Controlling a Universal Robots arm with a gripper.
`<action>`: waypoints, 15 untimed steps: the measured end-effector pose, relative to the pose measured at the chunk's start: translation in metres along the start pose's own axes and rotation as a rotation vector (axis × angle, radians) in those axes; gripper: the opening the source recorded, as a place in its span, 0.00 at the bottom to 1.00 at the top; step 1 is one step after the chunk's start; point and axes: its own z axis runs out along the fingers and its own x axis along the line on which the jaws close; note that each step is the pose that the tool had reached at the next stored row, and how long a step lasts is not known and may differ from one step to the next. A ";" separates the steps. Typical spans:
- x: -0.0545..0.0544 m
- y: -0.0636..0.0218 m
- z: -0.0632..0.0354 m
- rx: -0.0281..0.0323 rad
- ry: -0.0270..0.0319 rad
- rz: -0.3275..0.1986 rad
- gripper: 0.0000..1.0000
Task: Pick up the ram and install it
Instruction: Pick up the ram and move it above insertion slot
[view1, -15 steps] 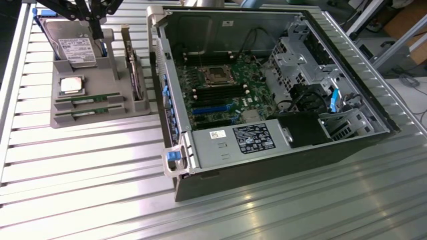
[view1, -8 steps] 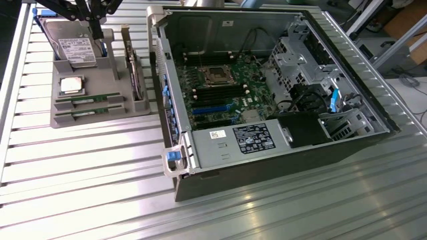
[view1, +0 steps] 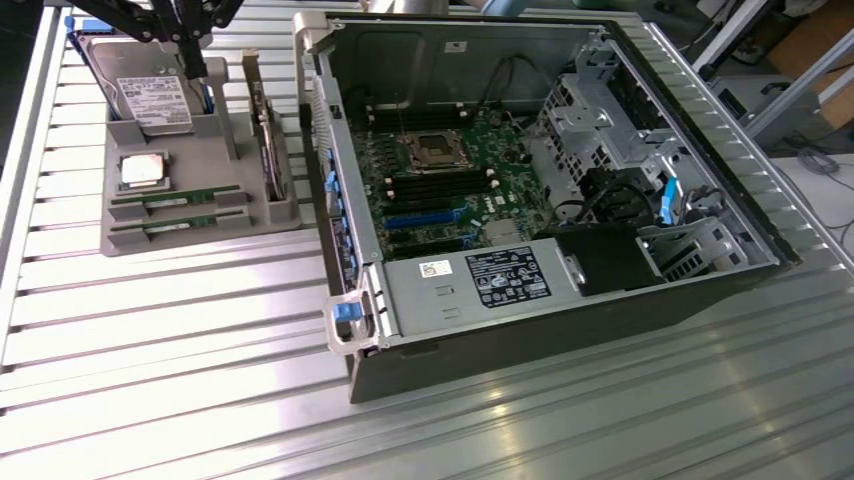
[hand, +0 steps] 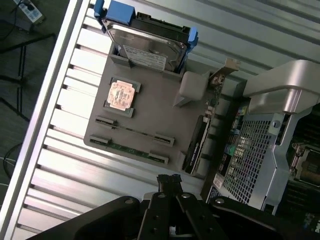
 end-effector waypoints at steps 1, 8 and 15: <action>0.000 0.0000 0.0000 -0.0002 0.0003 -0.008 0.11; 0.000 0.0000 0.0000 -0.0014 0.0024 -0.054 0.11; 0.000 0.0000 0.0000 -0.0027 0.0049 -0.110 0.11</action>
